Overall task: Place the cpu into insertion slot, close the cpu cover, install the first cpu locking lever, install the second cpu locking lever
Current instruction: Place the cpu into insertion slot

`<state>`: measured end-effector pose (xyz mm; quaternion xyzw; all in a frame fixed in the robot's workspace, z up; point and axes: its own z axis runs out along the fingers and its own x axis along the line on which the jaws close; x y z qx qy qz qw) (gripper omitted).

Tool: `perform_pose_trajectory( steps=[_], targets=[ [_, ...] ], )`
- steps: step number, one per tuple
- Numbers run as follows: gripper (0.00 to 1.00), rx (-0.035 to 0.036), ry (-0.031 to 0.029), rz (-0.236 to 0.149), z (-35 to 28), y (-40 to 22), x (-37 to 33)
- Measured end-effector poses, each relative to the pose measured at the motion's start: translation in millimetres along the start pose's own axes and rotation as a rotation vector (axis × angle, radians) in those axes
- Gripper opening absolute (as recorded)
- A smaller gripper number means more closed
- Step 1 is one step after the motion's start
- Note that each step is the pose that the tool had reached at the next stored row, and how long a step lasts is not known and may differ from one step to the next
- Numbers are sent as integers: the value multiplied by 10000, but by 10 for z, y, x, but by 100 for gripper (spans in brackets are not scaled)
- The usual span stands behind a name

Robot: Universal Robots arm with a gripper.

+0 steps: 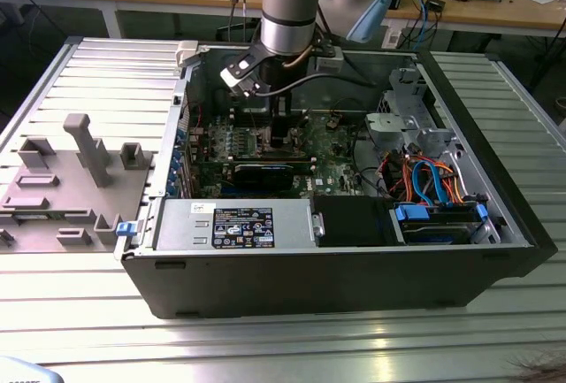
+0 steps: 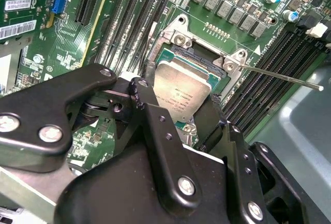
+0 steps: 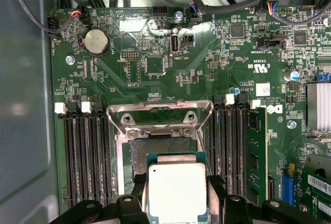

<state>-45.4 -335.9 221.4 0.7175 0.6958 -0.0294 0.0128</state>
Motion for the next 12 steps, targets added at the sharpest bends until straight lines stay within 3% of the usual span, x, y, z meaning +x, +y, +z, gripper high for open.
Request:
perform_pose_trajectory(
  steps=[12],
  targets=[
    [55, 0, 0, 0, 19, -29, 0]
  ],
)
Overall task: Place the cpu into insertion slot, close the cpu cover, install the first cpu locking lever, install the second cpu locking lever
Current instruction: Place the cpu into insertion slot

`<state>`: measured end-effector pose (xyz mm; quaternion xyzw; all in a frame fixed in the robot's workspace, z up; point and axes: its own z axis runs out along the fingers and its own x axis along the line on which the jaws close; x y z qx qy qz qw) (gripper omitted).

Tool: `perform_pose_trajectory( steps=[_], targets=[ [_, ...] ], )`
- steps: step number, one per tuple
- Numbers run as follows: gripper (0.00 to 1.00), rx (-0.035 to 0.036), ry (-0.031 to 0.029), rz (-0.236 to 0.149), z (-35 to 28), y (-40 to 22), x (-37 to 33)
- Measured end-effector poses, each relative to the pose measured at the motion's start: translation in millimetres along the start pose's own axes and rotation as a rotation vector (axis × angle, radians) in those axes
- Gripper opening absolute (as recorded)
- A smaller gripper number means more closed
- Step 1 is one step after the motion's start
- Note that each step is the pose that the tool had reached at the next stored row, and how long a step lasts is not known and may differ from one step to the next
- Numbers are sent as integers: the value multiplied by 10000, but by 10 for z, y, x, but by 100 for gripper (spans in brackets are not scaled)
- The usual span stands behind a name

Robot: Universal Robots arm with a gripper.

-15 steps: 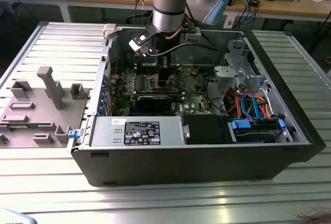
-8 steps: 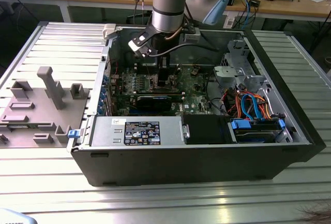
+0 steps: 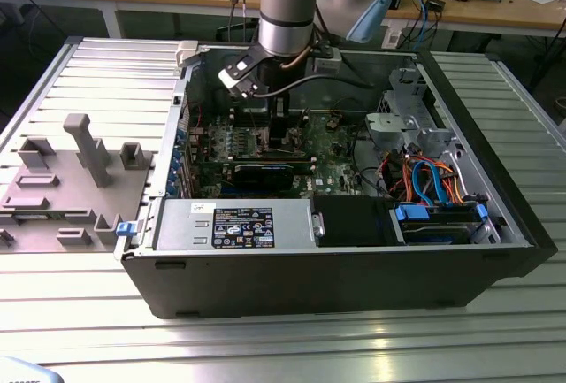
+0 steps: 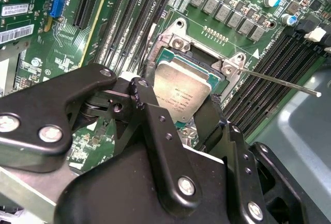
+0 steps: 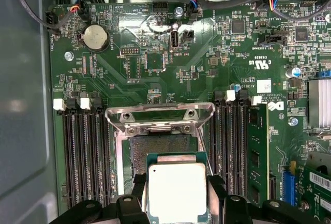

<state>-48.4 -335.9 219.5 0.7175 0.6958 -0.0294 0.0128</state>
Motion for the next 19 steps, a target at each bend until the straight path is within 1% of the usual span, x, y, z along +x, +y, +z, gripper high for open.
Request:
perform_pose_trajectory(
  steps=[17, 19],
  targets=[
    [55, 0, 0, -1, 9, -31, 0],
    [55, 1, -1, -2, 8, -31, 25]
  ],
)
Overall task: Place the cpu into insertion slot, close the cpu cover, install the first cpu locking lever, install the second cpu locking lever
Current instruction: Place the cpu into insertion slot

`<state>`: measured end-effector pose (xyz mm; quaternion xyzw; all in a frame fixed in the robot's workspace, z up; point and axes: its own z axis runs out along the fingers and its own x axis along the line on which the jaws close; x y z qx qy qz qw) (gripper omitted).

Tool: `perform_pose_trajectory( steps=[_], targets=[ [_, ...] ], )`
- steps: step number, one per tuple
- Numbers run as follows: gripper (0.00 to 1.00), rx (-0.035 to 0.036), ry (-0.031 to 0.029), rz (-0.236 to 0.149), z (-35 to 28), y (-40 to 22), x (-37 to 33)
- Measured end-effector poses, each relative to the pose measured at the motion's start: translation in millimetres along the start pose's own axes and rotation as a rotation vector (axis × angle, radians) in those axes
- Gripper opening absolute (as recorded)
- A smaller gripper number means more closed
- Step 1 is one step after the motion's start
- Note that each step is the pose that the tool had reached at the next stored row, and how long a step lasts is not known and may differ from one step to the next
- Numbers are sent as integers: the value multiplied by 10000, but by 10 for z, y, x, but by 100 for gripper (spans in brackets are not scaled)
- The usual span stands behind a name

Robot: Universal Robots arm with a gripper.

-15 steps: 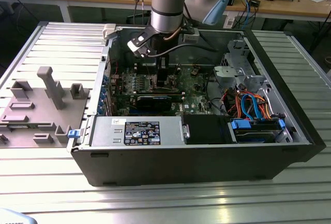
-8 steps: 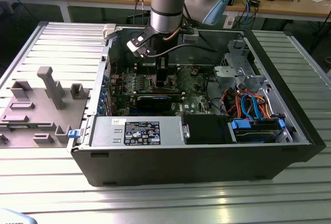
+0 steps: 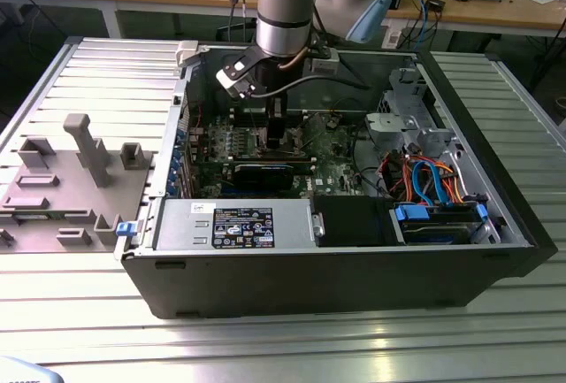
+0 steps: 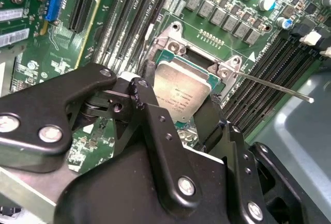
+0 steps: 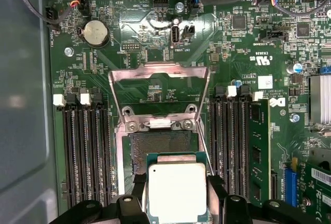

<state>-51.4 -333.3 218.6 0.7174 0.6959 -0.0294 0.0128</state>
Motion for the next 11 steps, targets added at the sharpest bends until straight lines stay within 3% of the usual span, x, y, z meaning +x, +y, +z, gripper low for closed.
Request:
perform_pose_trajectory(
  steps=[3, 11],
  targets=[
    [55, -20, -6, -319, 15, 30, 26],
    [55, -20, -8, -330, 74, 47, 33]
  ],
)
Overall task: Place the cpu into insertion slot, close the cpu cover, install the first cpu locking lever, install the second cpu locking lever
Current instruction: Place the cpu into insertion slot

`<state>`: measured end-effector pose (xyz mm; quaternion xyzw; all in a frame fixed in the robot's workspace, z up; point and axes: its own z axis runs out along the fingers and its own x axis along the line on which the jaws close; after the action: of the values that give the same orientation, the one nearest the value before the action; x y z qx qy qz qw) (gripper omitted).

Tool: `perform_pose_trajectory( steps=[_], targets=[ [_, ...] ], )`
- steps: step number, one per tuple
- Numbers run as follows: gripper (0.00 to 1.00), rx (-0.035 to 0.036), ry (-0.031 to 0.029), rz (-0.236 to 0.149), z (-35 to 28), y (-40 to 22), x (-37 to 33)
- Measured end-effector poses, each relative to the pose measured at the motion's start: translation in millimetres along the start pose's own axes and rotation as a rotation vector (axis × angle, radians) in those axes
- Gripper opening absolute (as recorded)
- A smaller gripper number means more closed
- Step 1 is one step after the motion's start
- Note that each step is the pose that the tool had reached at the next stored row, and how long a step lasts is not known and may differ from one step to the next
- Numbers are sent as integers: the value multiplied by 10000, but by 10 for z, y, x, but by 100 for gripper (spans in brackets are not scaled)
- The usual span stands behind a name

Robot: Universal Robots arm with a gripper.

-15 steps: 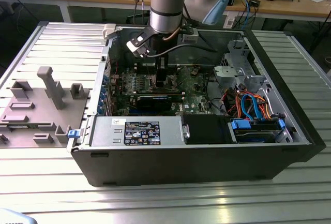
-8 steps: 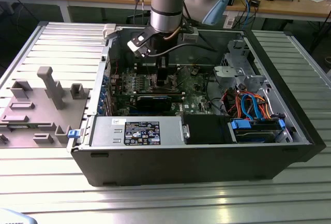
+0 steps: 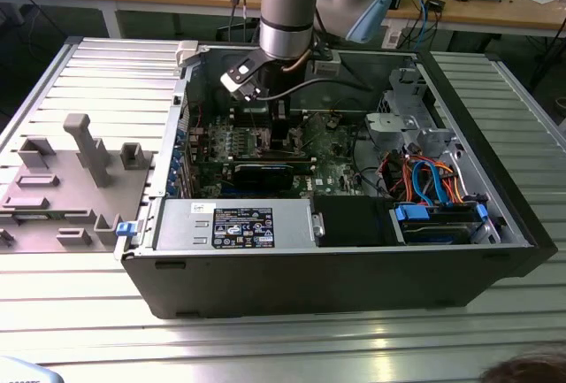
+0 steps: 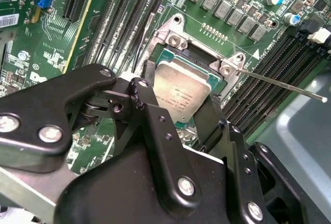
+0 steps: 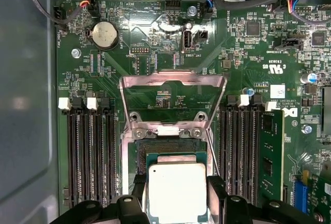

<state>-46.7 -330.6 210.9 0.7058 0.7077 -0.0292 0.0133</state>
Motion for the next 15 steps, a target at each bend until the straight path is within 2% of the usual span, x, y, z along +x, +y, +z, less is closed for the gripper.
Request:
perform_pose_trajectory(
  steps=[15],
  targets=[
    [55, 0, 0, 0, 73, 2, 4]
  ],
)
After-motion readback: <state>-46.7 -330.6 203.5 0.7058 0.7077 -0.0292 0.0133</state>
